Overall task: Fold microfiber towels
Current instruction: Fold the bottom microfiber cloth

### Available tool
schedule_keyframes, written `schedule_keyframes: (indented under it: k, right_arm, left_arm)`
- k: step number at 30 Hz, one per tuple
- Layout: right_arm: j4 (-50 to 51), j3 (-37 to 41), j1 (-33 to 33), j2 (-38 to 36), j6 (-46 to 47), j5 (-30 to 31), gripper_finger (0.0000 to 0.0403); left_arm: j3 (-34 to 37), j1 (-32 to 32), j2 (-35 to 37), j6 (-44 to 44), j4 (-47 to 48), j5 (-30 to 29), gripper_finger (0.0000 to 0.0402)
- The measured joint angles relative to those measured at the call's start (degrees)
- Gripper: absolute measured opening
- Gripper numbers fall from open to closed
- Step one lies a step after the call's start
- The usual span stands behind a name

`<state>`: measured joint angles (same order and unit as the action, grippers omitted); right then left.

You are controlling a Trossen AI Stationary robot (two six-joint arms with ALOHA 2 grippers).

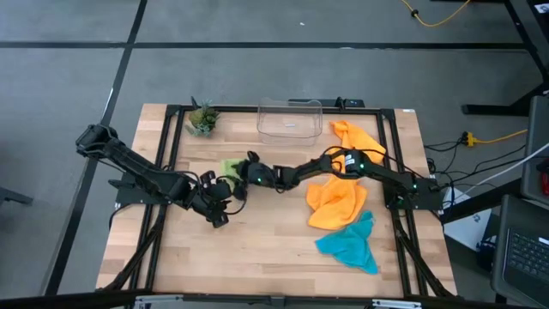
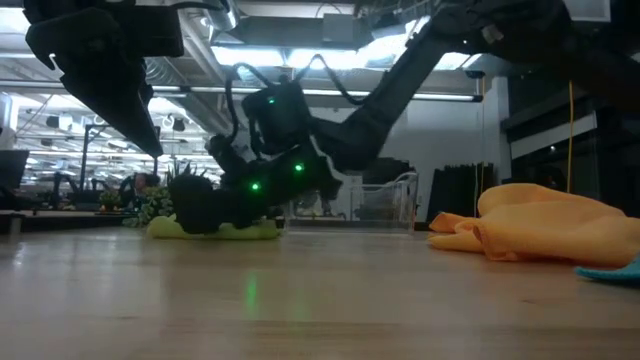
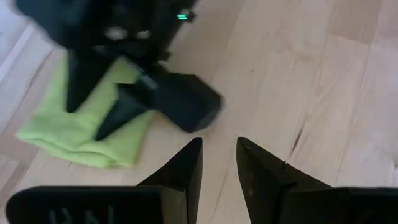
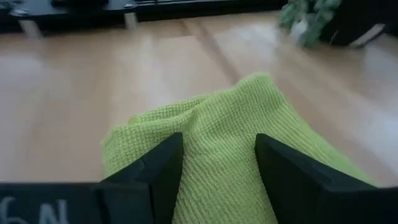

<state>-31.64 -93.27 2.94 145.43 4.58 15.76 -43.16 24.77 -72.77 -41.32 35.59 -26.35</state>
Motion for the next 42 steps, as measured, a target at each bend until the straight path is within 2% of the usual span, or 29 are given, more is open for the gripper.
schedule_keyframes:
  k: [3, 7, 14, 20, 25, 31, 37, 39, 42]
  right_arm:
    - [6.01, -2.98, 0.95, -1.78, -1.94, -0.53, 0.0204]
    - [18.69, -5.92, 0.59, -8.65, -0.49, -0.92, 0.0204]
    - [55.16, -6.77, -3.65, -25.85, 1.78, 2.78, 0.0204]
    - [89.08, -6.80, -8.08, -38.37, 12.77, 2.11, 0.0204]
    - [106.76, -6.36, -13.37, -44.40, 22.27, 4.88, 0.0204]
    - [113.63, -1.21, -19.43, -49.79, 28.52, 9.25, 0.0204]
    - [113.41, 14.13, -21.51, -60.35, 40.57, 15.09, 0.0204]
    - [111.16, 20.78, -20.74, -64.18, 45.11, 14.19, 0.0204]
    - [103.13, 30.34, -19.64, -68.78, 49.25, 6.08, 0.0204]
  left_arm:
    - [0.00, 0.00, 0.00, -0.01, -0.02, -0.02, 0.0092]
    - [0.00, 0.02, 0.00, -0.07, -0.01, 0.00, 0.0092]
    - [0.00, 0.02, 0.00, -0.12, 0.00, 0.02, 0.0092]
    - [0.00, 0.01, 0.00, -0.09, -0.15, -0.05, 0.0092]
    - [0.00, 0.02, 0.00, -0.09, -0.24, -1.42, 0.0092]
    - [0.00, 0.02, 0.00, -0.52, -0.26, -1.42, 0.0092]
    - [0.00, 0.00, 0.00, -0.57, -0.26, -1.42, 0.0092]
    - [0.00, 0.00, 0.00, -0.59, -0.28, -1.42, 0.0092]
    - [0.00, 0.00, 0.00, -0.96, -0.52, -1.42, 0.0092]
